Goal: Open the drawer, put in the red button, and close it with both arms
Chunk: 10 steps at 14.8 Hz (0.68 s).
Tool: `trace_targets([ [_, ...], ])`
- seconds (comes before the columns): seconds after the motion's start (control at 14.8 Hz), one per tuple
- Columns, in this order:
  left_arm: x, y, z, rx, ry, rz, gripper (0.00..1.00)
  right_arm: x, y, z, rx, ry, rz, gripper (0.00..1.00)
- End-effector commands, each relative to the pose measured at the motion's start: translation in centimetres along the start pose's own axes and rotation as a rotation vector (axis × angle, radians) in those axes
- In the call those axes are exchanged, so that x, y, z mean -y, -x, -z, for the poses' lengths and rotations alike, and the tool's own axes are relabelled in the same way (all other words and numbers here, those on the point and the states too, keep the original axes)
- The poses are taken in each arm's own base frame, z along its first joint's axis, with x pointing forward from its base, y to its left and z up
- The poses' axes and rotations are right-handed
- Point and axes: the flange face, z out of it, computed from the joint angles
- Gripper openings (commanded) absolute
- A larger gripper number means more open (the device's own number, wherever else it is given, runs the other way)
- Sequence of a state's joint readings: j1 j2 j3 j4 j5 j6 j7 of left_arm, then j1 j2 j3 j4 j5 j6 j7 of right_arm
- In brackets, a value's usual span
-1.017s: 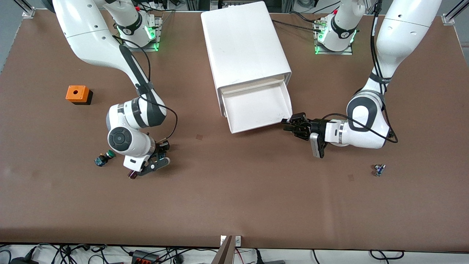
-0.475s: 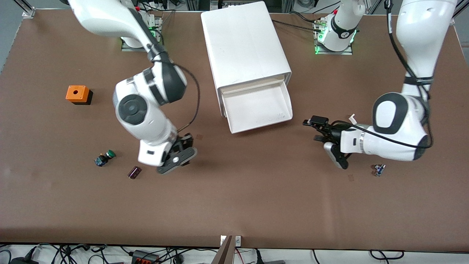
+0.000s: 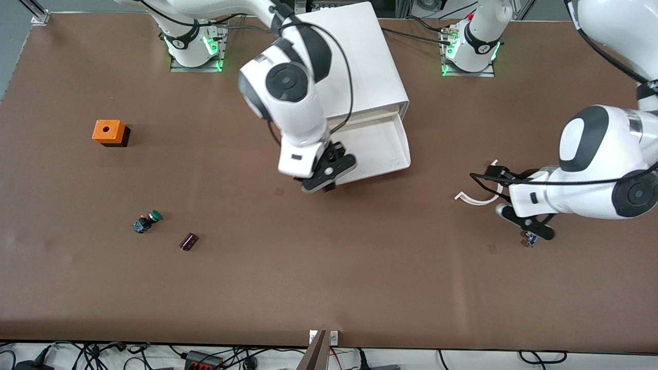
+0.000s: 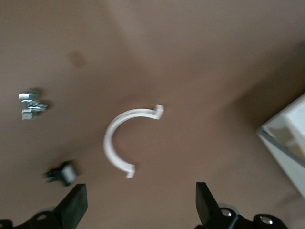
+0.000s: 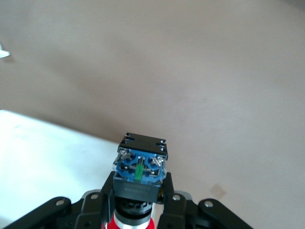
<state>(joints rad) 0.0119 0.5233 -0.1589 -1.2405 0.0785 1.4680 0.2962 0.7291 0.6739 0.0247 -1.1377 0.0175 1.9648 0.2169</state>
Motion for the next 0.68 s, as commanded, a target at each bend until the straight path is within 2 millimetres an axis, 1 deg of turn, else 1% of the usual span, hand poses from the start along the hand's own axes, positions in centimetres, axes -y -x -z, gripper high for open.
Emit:
trace_targets([
  [0.0,1.2,1.5,7.7,-0.124,-0.116,0.058,1.0,2.1,0.1,-0.7,0.012,-0.007,-0.065,0.0],
  [0.07,2.1,2.1,9.0,-0.159,-0.121,0.078,1.0,3.3,0.5,-1.2,0.019,-0.008,-0.064,0.0],
  [0.14,3.1,2.8,9.8,-0.174,-0.117,0.096,1.0,4.1,0.7,-1.8,0.029,-0.008,-0.059,0.0],
  [0.2,3.6,3.2,10.0,-0.179,-0.117,0.113,1.0,4.3,0.9,-2.2,0.04,-0.014,-0.074,0.0],
  [0.27,3.9,3.3,10.0,-0.18,-0.118,0.133,1.0,4.8,1.0,-2.9,0.065,-0.065,-0.108,0.0],
  [0.34,3.9,3.3,10.1,-0.184,-0.115,0.16,1.0,5.2,1.2,-3.1,0.079,-0.097,-0.126,0.0],
  [0.47,3.5,3.1,10.0,-0.185,-0.108,0.208,1.0,7.0,1.9,-3.8,0.097,-0.092,-0.105,0.0],
  [0.61,3.1,3.0,10.0,-0.188,-0.104,0.23,1.0,7.6,2.3,-4.9,0.112,-0.081,-0.1,0.0],
])
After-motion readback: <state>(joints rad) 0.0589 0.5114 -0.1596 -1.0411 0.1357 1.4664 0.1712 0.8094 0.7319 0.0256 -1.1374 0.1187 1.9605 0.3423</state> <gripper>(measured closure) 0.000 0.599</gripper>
